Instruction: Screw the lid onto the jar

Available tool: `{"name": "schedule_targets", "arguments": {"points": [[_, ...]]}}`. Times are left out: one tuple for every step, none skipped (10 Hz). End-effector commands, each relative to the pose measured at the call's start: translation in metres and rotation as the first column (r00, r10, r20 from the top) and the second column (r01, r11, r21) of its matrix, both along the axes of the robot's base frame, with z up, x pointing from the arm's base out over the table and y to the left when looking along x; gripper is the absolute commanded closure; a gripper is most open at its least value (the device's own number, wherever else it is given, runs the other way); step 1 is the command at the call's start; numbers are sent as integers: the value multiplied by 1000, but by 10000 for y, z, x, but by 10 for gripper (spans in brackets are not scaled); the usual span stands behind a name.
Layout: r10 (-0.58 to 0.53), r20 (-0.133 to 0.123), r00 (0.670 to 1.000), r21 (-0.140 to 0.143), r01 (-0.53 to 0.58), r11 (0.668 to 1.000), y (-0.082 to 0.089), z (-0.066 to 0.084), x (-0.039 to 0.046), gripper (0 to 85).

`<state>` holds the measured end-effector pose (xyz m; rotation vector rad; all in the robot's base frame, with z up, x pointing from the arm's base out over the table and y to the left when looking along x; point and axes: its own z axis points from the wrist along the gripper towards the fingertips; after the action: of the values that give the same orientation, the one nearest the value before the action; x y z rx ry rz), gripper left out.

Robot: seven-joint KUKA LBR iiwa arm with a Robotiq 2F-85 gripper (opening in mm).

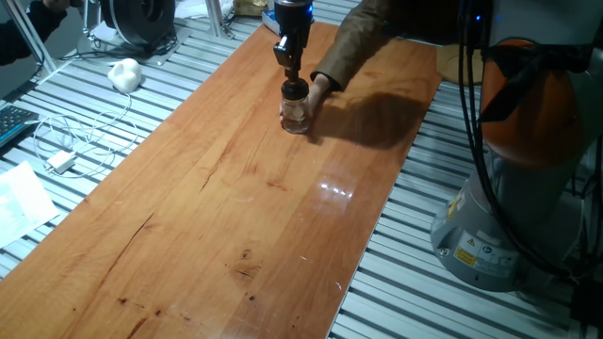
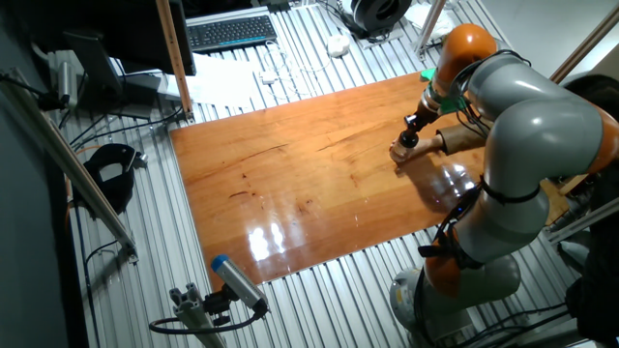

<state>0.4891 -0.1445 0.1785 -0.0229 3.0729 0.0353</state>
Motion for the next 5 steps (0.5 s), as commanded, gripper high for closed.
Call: {"name": "schedule_targets", "arguments": {"points": [[-20,2,1000,-2,20,1000,0,0,0,850],[-24,2,1000,-6,24,1000,2,-2,1,850],[-21,-1,1000,-7,21,1000,8,-6,2,850],[-23,-2,1000,-8,23,1000,25,-15,1,850],[-33,-1,999,-13,33,999,23,-16,-1,850]]}}
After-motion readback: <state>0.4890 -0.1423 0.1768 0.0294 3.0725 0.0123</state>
